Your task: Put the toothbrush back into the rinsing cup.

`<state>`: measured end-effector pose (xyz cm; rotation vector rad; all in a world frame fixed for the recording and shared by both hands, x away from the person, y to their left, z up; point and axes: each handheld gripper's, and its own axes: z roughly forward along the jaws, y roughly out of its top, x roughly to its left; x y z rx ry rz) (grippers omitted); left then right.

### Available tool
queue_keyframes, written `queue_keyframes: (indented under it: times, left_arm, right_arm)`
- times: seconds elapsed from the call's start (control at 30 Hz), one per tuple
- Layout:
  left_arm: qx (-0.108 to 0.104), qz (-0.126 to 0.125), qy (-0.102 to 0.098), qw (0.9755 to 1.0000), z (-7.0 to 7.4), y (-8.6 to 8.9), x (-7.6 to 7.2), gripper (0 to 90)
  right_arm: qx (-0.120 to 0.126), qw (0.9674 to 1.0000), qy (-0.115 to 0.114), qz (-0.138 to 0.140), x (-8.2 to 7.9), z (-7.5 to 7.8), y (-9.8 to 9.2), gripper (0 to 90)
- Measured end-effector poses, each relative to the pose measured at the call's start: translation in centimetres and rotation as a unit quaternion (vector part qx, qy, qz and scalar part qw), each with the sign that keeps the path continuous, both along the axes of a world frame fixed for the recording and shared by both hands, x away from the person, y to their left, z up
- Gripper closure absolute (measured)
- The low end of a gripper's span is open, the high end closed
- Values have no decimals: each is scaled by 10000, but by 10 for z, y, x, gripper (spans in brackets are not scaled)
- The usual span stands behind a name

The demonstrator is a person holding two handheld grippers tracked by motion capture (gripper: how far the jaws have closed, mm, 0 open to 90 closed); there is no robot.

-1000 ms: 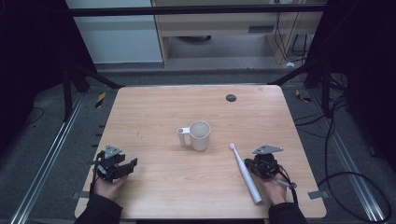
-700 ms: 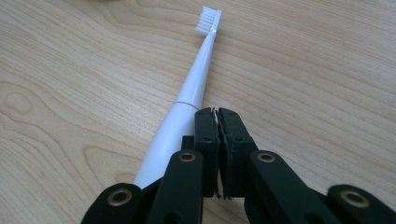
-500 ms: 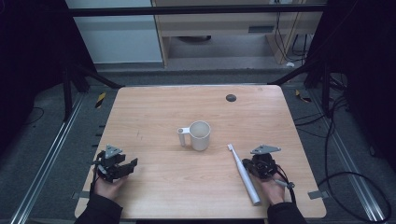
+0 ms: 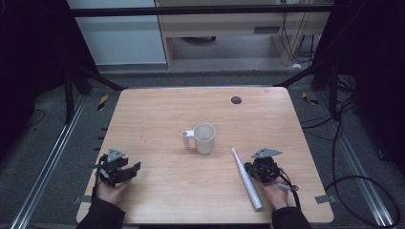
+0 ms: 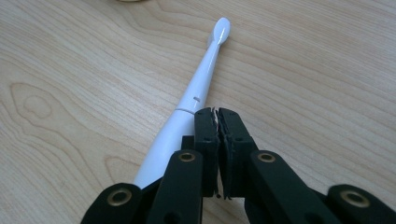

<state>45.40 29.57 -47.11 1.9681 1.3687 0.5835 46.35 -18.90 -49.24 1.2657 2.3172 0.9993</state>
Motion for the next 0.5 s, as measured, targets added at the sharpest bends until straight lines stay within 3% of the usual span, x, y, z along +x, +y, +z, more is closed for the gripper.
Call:
queue_keyframes:
  times: [0.27, 0.5]
  left_arm:
    - [5, 5, -5, 10000, 0, 1, 0, 429]
    - [-3, 12, -5, 10000, 0, 2, -1, 429]
  right_arm:
    - [7, 10000, -29, -73, -1, 4, -2, 837]
    - [47, 9993, -246, -269, -4, 16, -10, 740]
